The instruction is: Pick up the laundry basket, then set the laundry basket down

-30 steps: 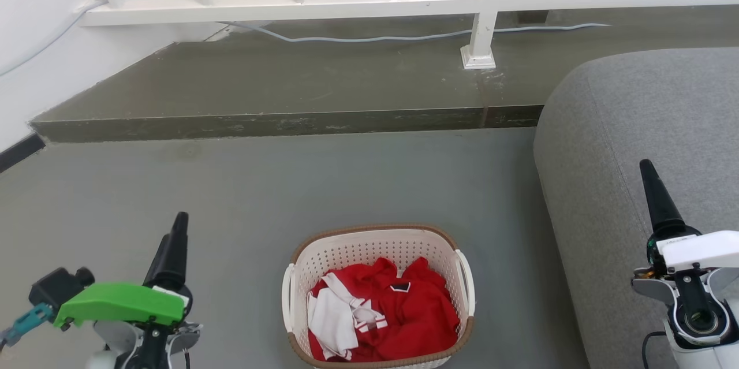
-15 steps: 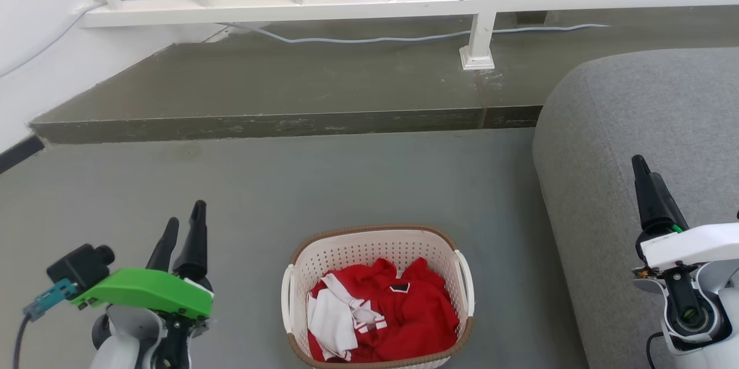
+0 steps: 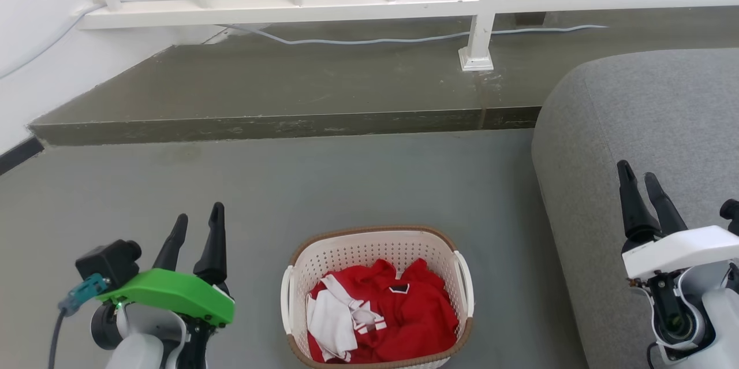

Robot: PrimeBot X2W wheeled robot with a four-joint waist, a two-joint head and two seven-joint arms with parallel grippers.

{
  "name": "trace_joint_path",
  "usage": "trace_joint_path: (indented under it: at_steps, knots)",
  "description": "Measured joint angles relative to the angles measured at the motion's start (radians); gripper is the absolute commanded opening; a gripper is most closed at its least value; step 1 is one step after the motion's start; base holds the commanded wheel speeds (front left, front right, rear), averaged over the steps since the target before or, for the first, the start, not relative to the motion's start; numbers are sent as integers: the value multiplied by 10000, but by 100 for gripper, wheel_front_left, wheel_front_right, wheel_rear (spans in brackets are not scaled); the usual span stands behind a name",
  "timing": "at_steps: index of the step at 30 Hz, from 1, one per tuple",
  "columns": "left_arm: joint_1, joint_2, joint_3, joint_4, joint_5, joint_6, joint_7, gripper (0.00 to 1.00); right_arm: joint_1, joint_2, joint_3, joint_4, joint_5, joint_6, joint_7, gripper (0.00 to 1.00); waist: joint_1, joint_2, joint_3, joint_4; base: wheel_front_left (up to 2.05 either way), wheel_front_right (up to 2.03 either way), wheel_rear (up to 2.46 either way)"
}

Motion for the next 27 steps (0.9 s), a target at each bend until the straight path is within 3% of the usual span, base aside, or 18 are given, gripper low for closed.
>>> trace_joint_path:
  at_steps: [27]
  knots:
    - [-1,-82,-665,692,3264,692,-677,100,381,-261,1083,351,-3348,-169,-882,100,0,0,-106,-28,0,0,0]
